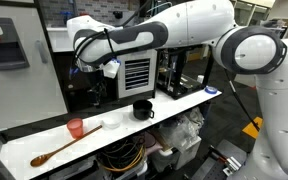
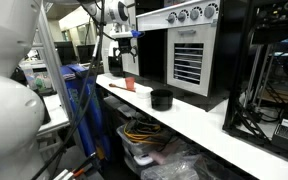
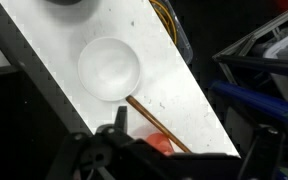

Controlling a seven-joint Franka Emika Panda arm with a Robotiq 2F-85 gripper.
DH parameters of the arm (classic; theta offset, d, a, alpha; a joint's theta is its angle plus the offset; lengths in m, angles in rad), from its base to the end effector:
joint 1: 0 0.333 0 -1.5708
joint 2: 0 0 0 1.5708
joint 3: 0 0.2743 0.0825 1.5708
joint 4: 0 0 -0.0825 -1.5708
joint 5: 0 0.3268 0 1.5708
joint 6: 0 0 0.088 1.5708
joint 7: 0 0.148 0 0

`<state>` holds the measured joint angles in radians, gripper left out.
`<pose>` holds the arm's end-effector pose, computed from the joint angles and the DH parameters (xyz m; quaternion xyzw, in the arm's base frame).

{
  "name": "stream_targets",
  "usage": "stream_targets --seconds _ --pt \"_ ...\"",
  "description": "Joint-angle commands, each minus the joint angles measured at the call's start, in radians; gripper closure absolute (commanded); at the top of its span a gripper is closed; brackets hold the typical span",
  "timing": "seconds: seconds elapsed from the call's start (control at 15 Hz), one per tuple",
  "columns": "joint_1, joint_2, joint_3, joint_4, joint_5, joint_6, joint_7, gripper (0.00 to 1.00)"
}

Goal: Put the cup on the cabinet then use the wooden spoon to mix in the black mug

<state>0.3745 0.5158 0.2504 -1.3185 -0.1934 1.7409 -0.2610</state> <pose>0.5295 0.3200 0.3772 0.8994 0.4342 -0.0324 0.0393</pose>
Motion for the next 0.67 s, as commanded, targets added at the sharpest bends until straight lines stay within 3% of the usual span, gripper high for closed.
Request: stream_targets --seconds 0.0,0.27,0.6 --pt "0.001 0.006 0.000 0.004 0.000 0.002 0.000 0.00" --pt "0.002 0.007 0.000 0.004 0.000 0.001 0.000 0.00" --pt "-0.030 0.019 0.004 -0.042 0.007 0.147 -0.053 0.00"
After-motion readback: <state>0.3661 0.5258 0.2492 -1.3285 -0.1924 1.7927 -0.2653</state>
